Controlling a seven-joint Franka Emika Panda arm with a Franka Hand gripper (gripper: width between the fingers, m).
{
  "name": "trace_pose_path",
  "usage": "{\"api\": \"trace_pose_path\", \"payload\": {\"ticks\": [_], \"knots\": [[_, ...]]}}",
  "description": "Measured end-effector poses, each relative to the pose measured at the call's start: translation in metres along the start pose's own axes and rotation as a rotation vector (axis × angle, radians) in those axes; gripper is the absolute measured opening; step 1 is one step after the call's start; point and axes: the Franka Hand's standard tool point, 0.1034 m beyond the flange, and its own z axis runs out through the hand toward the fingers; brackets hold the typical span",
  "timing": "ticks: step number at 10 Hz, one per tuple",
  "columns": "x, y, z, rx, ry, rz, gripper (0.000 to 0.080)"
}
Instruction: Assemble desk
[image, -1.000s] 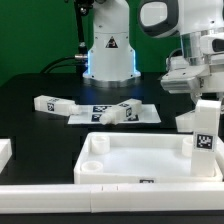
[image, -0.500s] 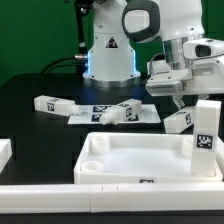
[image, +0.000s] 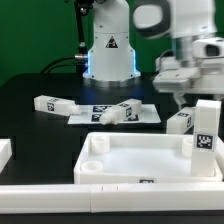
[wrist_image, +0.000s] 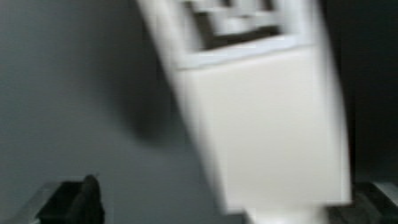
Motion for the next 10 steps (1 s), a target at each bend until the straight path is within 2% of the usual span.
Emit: {"api": "trace_pose_path", "payload": {"ticks": [1, 2, 3, 4, 7, 9, 10], "knots": [[-0.007, 0.025, -0.023, -0.078, -0.013, 0.04, 0.0648], [-0.01, 0.024, -0.025, -0.074, -0.015, 0.197, 0.0648], [-0.006, 0.039, -0.029, -0.095, -0.011, 0.326, 0.0649], [-0.003, 0.046, -0.031, -0.103, -0.007, 0.395, 0.0649], [-0.009, 0.043, -0.029, -0.097, -0.004, 0.593, 0.0649], [-0.025, 0.04, -0.032, -0.082, -0.017, 0.876, 0.0649], [-0.013, 0.045, -0.036, -0.08, -0.005, 1.086, 0.0649]]}}
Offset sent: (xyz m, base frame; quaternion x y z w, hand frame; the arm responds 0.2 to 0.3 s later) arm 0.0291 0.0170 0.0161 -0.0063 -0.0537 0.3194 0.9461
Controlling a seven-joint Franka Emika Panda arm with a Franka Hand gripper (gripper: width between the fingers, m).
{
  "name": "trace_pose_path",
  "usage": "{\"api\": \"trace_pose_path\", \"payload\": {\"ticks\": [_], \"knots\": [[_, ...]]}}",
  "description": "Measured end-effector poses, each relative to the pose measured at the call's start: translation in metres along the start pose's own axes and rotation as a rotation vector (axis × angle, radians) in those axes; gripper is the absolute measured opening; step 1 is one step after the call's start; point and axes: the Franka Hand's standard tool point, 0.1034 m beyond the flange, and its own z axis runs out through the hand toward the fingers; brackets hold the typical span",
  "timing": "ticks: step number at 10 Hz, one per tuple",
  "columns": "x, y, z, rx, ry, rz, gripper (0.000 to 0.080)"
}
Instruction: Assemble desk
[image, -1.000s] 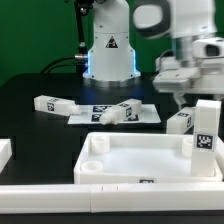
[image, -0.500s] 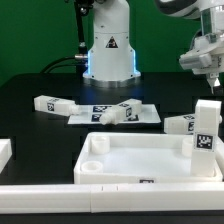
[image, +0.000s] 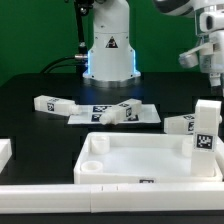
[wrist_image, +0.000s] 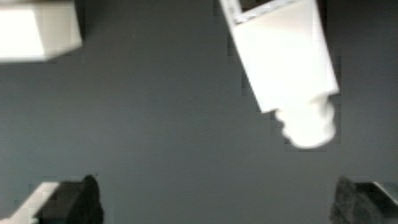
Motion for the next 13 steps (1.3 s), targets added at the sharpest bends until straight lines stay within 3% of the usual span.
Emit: {"api": "trace_pose_path", "payload": {"ticks": [2, 5, 6, 8, 10, 13], "knots": [[0.018, -0.024, 0.0, 0.007, 0.025, 0.081, 0.0649], [0.015, -0.019, 0.0, 0.008, 0.022, 0.262, 0.0649], [0.006, -0.01, 0.001, 0.005, 0.012, 0.333, 0.0649], [-0.037, 0.028, 0.004, -0.015, -0.022, 0.573, 0.0649], [-0.063, 0.044, 0.007, -0.017, -0.05, 0.791, 0.0649], [-0.06, 0.041, 0.007, -0.016, -0.045, 0.967, 0.0649]]}}
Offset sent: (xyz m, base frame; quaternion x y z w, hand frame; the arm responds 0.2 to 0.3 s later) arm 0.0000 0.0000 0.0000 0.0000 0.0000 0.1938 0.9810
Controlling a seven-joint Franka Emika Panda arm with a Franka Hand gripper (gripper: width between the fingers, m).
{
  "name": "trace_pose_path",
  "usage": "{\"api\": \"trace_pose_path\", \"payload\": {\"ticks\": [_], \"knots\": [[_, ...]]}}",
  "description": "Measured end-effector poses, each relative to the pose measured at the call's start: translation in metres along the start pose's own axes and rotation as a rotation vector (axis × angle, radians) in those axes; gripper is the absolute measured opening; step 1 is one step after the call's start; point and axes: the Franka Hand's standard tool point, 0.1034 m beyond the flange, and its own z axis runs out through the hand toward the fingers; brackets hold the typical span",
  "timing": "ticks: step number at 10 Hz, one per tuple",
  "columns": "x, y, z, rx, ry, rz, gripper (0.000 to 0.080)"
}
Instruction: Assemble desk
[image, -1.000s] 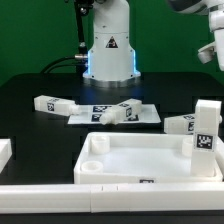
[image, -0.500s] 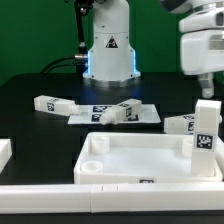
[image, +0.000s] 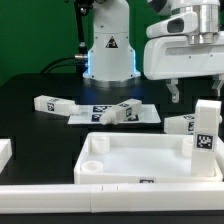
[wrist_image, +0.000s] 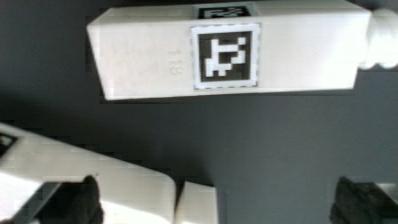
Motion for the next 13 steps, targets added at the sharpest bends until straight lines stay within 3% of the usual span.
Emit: {"api": "trace_pose_path", "payload": {"ticks": [1, 2, 3, 4, 6, 10, 12, 13], "knots": [[0.0, 0.003, 0.001, -0.001, -0.002, 0.031, 0.0649], [0.004, 0.022, 0.005, -0.004, -0.027, 0.172, 0.0649], [0.01, 0.027, 0.009, -0.001, -0.045, 0.324, 0.0649], [0.01, 0.021, 0.012, 0.002, -0.071, 0.441, 0.0649], [0.005, 0.027, 0.018, 0.006, -0.1, 0.69, 0.0649], [0.005, 0.026, 0.017, 0.004, -0.102, 0.872, 0.0649], [0.008, 0.055, 0.018, 0.029, -0.081, 1.168, 0.0649], [-0.001, 0.064, 0.023, 0.031, -0.068, 1.274, 0.0649]]}}
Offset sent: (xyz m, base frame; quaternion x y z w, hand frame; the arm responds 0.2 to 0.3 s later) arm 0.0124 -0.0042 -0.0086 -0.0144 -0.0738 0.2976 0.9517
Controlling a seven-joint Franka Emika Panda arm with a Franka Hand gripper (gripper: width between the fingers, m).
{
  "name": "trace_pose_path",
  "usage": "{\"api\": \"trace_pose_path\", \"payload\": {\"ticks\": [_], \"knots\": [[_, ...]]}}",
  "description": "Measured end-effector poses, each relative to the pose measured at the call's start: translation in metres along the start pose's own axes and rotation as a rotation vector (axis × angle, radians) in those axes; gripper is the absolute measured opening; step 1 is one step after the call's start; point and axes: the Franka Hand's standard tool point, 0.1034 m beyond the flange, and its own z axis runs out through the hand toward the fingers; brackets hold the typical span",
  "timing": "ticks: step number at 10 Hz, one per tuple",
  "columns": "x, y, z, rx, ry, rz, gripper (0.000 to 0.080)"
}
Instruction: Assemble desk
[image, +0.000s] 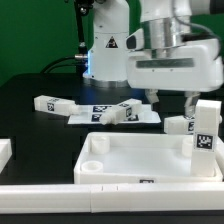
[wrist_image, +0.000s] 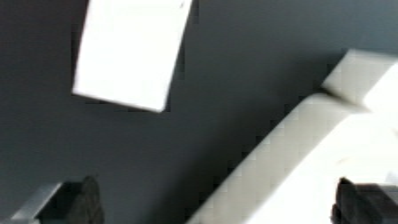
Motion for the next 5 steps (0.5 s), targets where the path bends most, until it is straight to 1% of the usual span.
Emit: {"api": "trace_pose_path", "payload": {"ticks": [1, 2, 4, 5], "knots": [[0.006, 0.002, -0.001, 0.009, -0.015, 0.005, 0.0649], [0.008, 0.002, -0.001, 0.01, -0.025, 0.008, 0.0649], [0.008, 0.003, 0.0, 0.007, -0.026, 0.012, 0.0649], [0.008, 0.013, 0.003, 0.007, -0.088, 0.077, 0.0649]]}}
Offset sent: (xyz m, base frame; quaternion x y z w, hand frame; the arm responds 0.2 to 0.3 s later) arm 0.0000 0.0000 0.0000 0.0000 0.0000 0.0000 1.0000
